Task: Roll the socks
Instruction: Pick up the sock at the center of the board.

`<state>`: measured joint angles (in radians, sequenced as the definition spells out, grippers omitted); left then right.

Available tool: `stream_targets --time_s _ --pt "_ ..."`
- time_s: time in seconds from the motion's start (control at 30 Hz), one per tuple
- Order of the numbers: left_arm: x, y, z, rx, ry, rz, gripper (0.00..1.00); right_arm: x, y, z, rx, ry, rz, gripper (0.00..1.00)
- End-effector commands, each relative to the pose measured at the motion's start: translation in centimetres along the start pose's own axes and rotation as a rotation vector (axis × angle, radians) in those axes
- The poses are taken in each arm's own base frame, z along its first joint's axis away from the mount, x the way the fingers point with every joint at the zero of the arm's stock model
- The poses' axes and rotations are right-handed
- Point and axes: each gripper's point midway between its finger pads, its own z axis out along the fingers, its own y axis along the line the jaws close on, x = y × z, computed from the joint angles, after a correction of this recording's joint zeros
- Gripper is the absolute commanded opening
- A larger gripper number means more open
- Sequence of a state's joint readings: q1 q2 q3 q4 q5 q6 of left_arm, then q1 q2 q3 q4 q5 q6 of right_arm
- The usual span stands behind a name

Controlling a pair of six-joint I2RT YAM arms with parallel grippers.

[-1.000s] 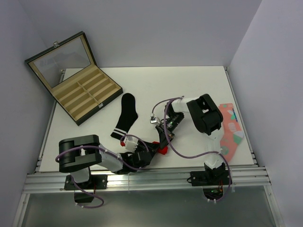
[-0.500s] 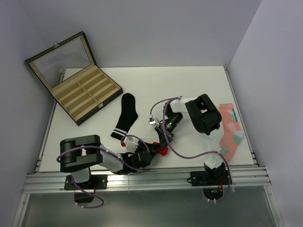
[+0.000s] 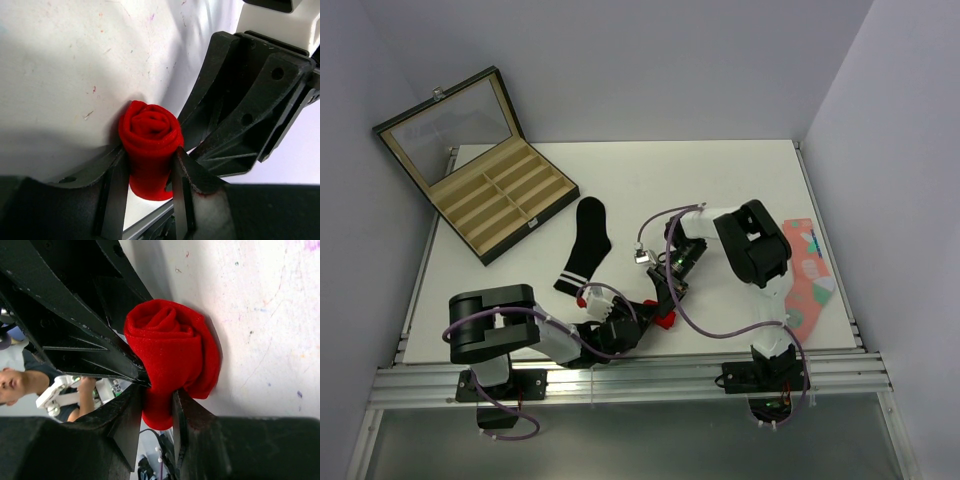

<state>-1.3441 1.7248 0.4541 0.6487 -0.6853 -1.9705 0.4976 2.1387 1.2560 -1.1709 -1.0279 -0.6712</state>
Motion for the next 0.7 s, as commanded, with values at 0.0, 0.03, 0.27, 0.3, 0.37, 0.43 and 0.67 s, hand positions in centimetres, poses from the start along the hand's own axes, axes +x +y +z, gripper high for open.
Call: stream_targets --time_s 0.0,0.03,0.27,0.3,0.37,0.43,0.67 --pt "-0.2 -1.8 0.5 0.042 0.000 0.008 0.00 -0.9 6.3 0.6 -0.126 -0.056 0.042 0.34" --pt "-0.3 -1.9 0.4 0.046 0.000 0.018 0.00 -0.9 6.0 0.5 -0.087 -0.058 0.024 0.37" --pt "-0.8 -2.4 0.2 0.064 -0.003 0.034 0.00 -1.1 4.8 0.1 0.041 -0.089 0.016 0.50" --pt "-0.8 -2.6 0.1 0.069 -0.003 0.037 0.00 -1.0 4.6 0.0 0.055 -0.090 0.019 0.52" --pt "-0.9 -2.7 0.0 0.075 -0.003 0.042 0.00 -0.9 4.1 -0.1 0.094 -0.095 0.022 0.52" --pt "-1.0 -3.2 0.0 0.088 -0.002 0.046 0.00 -1.0 3.9 -0.4 0.118 -0.110 0.014 0.54" --pt "-1.2 -3.6 -0.1 0.085 -0.010 0.067 0.00 -0.5 2.0 -1.3 0.251 -0.134 0.042 0.56"
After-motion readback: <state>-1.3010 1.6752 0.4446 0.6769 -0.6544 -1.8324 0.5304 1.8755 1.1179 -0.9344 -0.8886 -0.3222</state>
